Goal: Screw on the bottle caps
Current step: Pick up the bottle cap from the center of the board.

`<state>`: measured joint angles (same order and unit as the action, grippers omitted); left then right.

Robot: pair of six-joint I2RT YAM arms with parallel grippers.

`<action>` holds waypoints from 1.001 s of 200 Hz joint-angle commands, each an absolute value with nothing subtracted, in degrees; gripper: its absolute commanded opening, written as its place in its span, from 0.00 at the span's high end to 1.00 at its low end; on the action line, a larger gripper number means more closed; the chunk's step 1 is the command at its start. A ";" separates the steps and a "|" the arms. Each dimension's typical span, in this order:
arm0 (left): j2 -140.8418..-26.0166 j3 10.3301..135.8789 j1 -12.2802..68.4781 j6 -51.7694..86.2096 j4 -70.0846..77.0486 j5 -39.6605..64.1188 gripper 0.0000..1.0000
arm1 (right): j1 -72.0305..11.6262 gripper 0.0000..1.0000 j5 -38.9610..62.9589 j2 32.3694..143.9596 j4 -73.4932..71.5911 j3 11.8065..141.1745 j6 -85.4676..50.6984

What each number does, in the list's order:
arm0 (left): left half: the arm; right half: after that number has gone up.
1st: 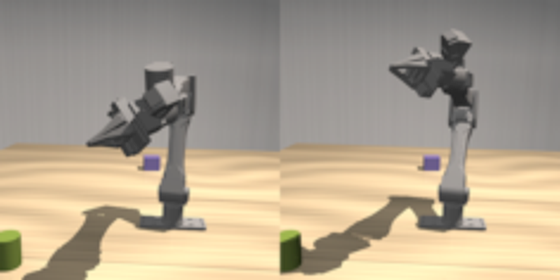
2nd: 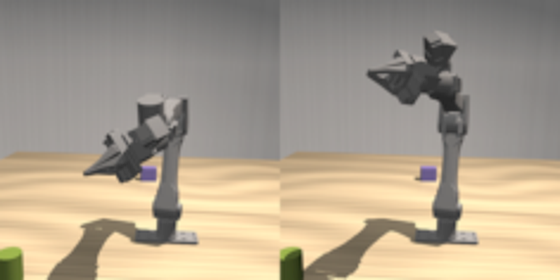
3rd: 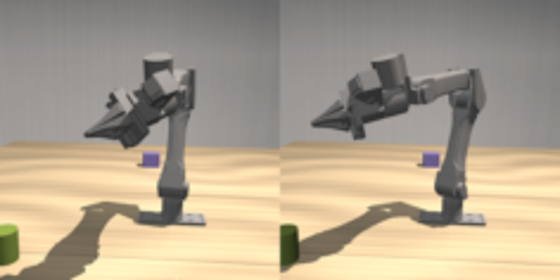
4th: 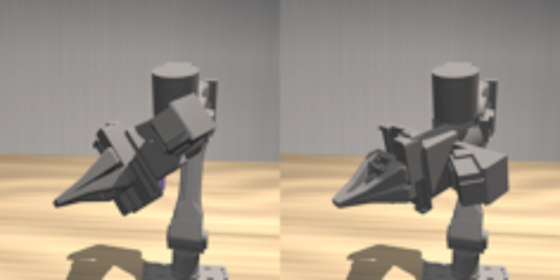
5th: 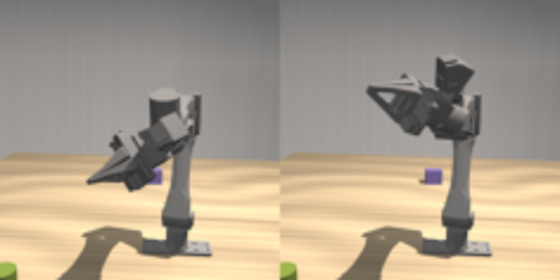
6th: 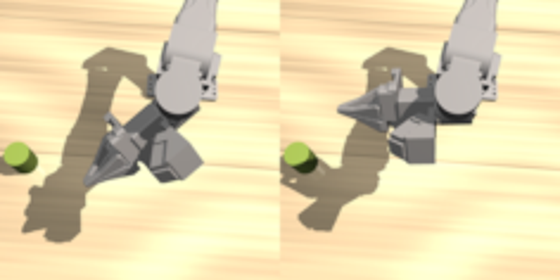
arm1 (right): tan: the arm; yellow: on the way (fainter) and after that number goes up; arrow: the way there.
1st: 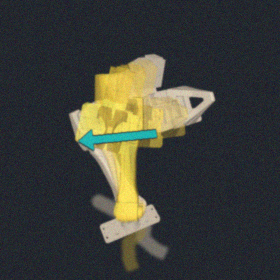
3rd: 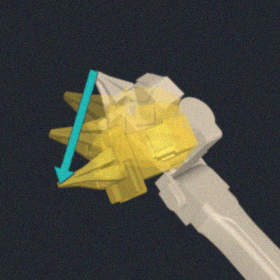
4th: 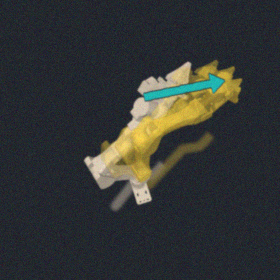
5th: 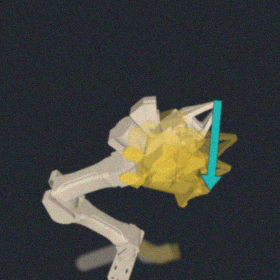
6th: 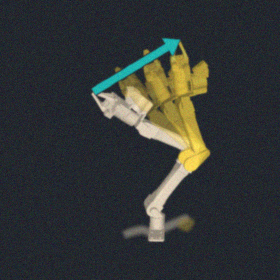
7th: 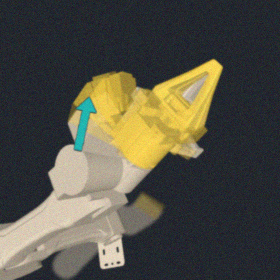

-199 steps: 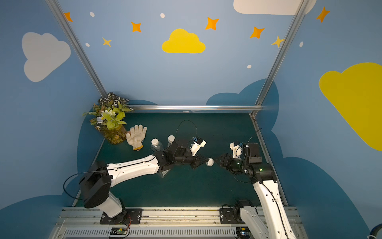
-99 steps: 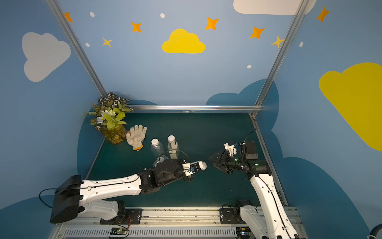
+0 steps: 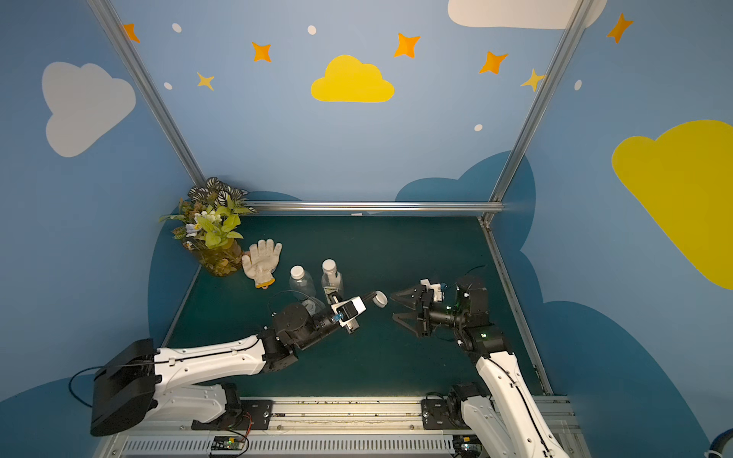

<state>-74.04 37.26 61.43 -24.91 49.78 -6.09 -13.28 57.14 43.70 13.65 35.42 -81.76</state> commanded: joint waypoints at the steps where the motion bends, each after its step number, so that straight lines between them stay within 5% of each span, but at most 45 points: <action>1: -74.57 36.74 60.95 -20.48 54.53 -2.33 0.97 | -15.54 0.22 55.96 43.32 0.36 33.87 -92.74; 75: -76.57 35.60 60.64 -16.70 56.96 -2.40 0.97 | -19.76 0.20 52.18 43.45 -6.76 34.00 -99.22; 200: -77.01 36.73 60.05 -14.65 53.47 -4.66 0.97 | -22.54 0.40 49.76 43.07 -4.79 35.60 -98.44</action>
